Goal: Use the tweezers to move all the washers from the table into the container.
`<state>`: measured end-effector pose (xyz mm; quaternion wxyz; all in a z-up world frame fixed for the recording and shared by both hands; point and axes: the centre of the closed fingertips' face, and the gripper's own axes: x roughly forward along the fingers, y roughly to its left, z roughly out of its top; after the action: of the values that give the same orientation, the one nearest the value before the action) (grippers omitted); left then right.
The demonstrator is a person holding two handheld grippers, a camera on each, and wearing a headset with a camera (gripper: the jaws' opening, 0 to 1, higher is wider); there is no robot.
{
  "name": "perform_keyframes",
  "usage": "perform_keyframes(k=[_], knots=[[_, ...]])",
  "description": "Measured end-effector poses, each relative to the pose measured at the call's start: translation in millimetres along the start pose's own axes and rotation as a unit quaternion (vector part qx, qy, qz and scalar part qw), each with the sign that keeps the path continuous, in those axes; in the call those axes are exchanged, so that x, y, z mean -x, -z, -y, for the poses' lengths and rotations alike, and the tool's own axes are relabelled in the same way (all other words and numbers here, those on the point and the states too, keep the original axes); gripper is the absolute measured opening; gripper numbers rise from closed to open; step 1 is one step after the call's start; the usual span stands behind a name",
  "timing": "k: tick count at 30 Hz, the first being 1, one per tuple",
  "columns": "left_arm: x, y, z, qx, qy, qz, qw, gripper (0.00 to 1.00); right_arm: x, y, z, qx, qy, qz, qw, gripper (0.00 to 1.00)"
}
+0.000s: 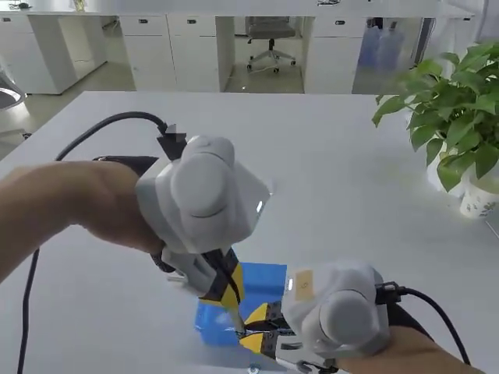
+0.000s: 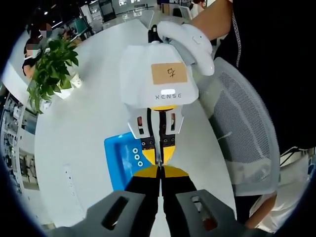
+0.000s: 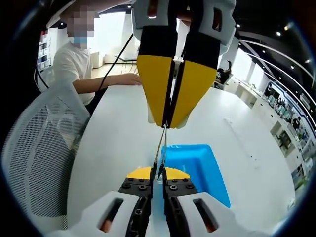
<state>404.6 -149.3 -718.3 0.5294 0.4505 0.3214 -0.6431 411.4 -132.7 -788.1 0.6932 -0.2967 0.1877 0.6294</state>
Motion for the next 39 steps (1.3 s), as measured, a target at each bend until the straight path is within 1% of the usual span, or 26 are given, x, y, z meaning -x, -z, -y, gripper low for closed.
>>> perform_keyframes(k=[11,15,19,25,31,39], knots=[[3.8,7.6,-24.0,-0.002,-0.012,-0.002,0.9999,0.03,-3.6,-0.6,26.4,0.0,0.012,0.004,0.9999,0.07],[-0.5,12.8,-33.3,-0.006,-0.02,-0.002,0.9998,0.03,-7.4,5.4,36.4,-0.003,0.014,0.002,0.9999,0.07],[-6.3,20.1,-42.1,-0.006,-0.021,-0.007,0.9997,0.03,-11.6,12.2,44.8,-0.009,0.014,0.0,0.9999,0.07],[-15.4,24.6,-50.4,-0.002,-0.018,-0.006,0.9998,0.03,-19.1,21.1,51.4,-0.016,0.009,-0.004,0.9998,0.07],[-28.6,31.5,-58.5,0.001,-0.017,-0.004,0.9998,0.03,-27.6,33.5,55.7,-0.019,0.001,-0.015,0.9997,0.07],[-40.8,37.3,-62.3,0.008,-0.01,0.0,0.9999,0.03,-35.5,45.0,57.0,-0.019,-0.013,-0.026,0.9994,0.08]])
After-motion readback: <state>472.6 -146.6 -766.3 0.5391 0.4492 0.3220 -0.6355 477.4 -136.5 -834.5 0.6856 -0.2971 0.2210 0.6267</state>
